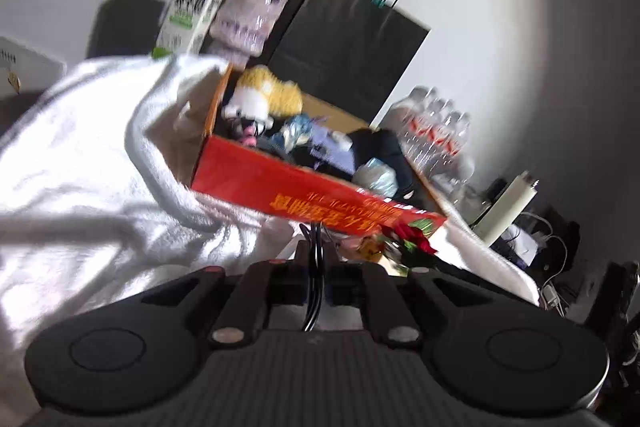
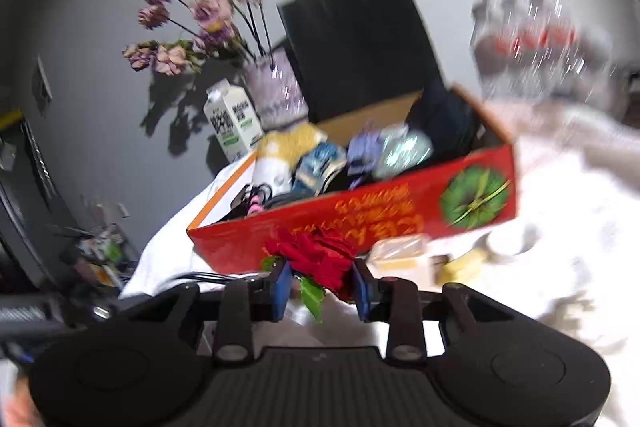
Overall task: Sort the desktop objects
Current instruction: 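Grasp the red rose with the right tool while the left tool grasps a black cable, then carry rose and cable into the orange box and open both tools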
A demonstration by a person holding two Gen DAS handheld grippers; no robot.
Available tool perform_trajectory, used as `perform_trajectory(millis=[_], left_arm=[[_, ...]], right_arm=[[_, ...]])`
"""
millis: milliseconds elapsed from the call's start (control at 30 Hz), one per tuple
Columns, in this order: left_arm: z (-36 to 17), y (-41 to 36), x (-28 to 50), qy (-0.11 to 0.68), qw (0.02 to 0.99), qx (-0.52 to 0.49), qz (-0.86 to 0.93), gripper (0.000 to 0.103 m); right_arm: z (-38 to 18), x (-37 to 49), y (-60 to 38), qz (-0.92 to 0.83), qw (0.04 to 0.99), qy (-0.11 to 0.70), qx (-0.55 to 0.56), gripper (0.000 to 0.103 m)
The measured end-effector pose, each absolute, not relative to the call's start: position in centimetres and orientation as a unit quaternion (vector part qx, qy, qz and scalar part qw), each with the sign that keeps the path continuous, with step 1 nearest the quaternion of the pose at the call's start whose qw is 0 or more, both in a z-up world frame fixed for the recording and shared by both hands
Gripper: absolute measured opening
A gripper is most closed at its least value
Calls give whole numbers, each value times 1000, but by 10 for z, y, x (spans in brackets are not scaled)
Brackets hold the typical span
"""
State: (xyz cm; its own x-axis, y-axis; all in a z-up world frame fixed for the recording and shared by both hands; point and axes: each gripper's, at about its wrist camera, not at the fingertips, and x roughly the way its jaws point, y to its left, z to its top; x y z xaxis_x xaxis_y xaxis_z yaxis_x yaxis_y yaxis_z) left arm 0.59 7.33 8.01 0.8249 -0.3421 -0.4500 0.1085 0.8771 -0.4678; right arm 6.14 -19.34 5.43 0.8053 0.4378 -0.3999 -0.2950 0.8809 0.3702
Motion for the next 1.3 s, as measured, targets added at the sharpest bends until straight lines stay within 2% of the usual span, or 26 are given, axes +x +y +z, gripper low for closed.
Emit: perform_trajectory(millis=[133,300,800,1067,1300], left_arm=[[93,70,-23,259,935,-213,-118,7],[105,63,-49,257,934,-210,-133,7],[133,51,-85,221,949,-183,-133,6],[176,40,-15,213,958,-125,-145,6],[195,17,100,236,952,-107,-163,6]], right_arm=[[69,16,-204,179,957,200,107,31],[77,-26,-211,164,966,187,63,31],[89,-89,-231,152,974,153,64,31],[115,-54,-230,185,971,140,53,31],[149,43,-226,195,970,141,32,31]])
